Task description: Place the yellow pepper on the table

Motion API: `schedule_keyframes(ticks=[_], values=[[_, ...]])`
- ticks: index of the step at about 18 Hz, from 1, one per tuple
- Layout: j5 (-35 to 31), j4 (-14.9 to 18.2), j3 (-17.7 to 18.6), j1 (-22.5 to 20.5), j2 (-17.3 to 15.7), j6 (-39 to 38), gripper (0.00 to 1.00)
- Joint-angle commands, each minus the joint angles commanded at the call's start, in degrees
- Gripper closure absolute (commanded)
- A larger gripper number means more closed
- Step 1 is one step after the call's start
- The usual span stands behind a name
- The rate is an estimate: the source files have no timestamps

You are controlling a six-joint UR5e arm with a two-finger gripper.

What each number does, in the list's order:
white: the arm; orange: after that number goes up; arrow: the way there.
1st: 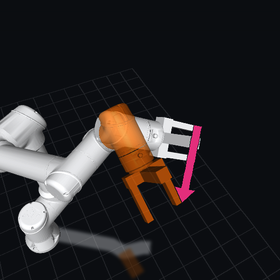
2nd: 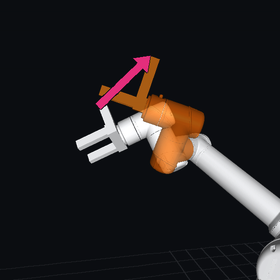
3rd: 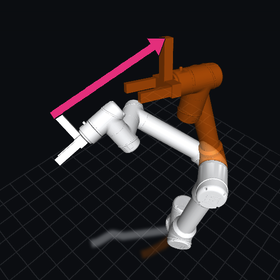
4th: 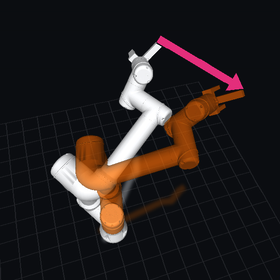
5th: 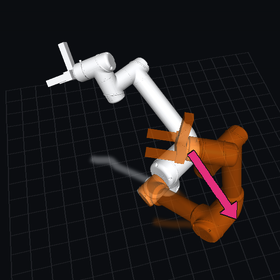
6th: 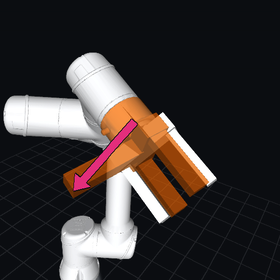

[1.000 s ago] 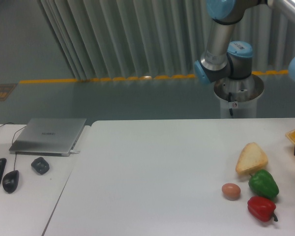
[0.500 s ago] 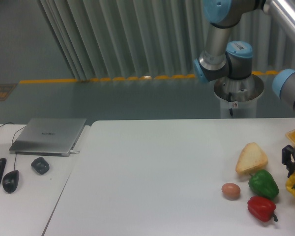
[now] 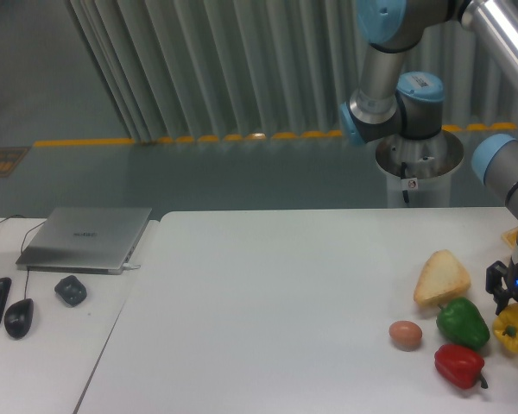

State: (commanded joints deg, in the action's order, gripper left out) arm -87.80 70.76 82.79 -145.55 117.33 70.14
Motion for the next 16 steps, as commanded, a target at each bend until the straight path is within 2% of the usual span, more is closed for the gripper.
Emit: schedule_keyframes(ticks=[3, 9, 16], values=[[-0.09, -0.53, 0.09, 0.00, -0.17, 0.00, 0.00], [-0.18, -5.36, -0.96, 0.00, -2.02, 3.33, 0.00], [-0.18, -5.63, -0.44, -0.09, -3.51, 4.22, 0.00]])
